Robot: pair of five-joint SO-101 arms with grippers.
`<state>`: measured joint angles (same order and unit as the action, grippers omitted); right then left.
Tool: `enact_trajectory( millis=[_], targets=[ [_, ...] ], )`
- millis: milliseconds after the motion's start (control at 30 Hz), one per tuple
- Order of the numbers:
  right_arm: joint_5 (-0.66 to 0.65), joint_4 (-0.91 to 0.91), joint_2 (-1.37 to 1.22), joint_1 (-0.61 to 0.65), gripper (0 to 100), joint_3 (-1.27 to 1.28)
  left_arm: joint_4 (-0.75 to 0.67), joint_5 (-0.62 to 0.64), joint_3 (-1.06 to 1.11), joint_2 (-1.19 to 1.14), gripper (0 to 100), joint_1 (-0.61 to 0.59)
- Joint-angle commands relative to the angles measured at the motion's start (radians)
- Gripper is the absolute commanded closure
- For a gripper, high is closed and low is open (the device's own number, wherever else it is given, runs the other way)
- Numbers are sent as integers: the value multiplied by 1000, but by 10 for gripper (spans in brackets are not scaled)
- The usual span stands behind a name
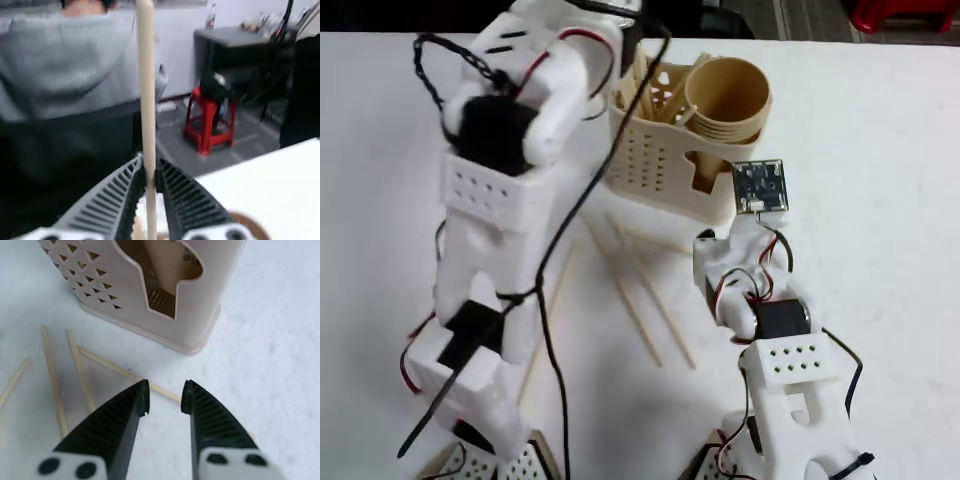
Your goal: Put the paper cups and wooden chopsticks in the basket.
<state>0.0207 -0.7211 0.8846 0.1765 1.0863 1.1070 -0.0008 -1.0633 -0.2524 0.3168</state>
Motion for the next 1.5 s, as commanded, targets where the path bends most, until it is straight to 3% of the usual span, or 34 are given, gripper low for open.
enact_trajectory(
  millis=[0,200,333,467,700,900,1200,1467],
  targets=[
    [3,19,27,-15,879,-6,-244,-2,118,7,977,27],
    [2,19,30,-15,879,-6,-419,-2,370,10,950,24],
    [2,19,31,-15,879,-6,-405,0,468,18,841,19],
    [2,19,31,-15,879,-6,-331,-6,474,21,832,-1],
    [2,19,30,-15,879,-6,-3,-11,431,133,832,-82],
    [2,19,25,-15,879,-6,322,-172,436,214,834,-113],
    [2,19,25,-15,879,-6,654,-186,437,217,832,-120],
    [2,19,25,-16,879,-6,660,-189,726,257,831,-143]
  ],
)
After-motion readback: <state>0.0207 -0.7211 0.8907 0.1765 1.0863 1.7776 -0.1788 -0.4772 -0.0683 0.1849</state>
